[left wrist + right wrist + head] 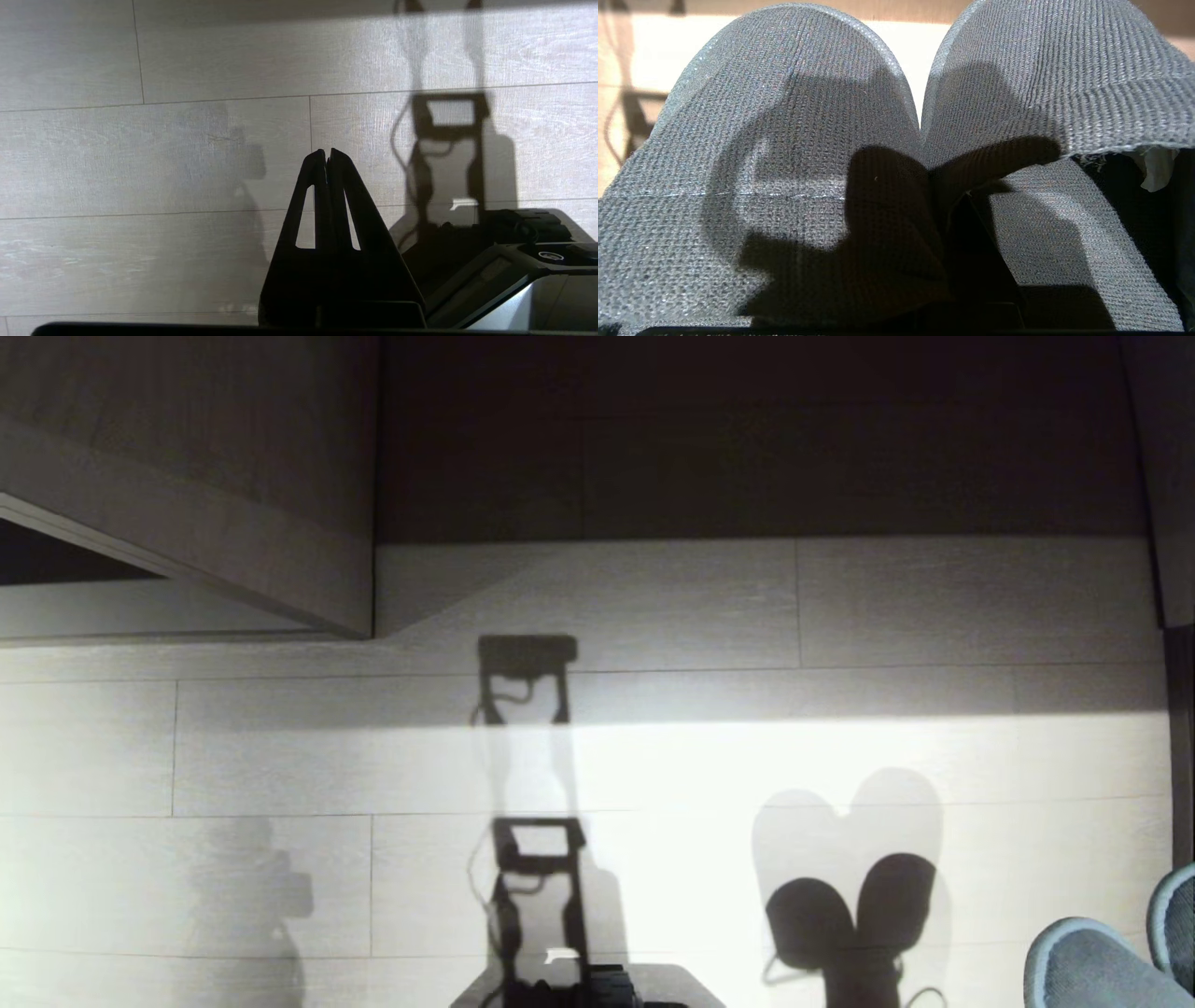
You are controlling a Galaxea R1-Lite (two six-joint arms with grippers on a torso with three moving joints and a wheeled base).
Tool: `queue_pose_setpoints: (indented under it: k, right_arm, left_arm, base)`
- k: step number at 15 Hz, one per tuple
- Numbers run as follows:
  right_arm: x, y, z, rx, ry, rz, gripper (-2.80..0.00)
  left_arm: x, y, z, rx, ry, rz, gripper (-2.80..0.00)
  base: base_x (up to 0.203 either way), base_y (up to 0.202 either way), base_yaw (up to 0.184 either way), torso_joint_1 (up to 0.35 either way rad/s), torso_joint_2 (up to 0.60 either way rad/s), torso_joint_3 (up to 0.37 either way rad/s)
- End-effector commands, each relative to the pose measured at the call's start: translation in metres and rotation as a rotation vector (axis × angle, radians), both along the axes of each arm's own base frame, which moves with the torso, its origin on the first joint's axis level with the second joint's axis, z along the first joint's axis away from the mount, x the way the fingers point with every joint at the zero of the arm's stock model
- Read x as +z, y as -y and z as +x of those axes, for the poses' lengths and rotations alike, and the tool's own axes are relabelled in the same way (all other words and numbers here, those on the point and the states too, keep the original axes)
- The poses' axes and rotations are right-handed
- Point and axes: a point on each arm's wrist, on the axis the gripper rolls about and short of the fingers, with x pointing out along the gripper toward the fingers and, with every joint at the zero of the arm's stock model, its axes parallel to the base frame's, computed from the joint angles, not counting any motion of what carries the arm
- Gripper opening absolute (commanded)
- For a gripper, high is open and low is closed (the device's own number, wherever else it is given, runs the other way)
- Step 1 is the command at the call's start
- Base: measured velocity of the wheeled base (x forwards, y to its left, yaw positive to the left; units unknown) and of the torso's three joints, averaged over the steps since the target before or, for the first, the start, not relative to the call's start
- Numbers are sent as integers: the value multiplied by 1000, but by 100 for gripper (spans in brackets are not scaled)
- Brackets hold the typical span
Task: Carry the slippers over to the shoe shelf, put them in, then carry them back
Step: Place the slippers on the floor
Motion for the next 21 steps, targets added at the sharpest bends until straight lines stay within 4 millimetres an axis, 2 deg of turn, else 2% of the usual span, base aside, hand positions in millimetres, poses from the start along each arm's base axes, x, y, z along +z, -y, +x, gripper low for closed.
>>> queue_pose_setpoints:
  k: [1,21]
  right_arm:
    - [0,0,0,0,-2,0,-280]
    - [0,0,0,0,-2,0,-280]
  left_arm:
    - [0,0,0,0,-1,0,-280]
    - [0,0,0,0,-1,0,-280]
  base:
    - [0,0,0,6,-3,-201]
    - [0,0,0,3,2,-183]
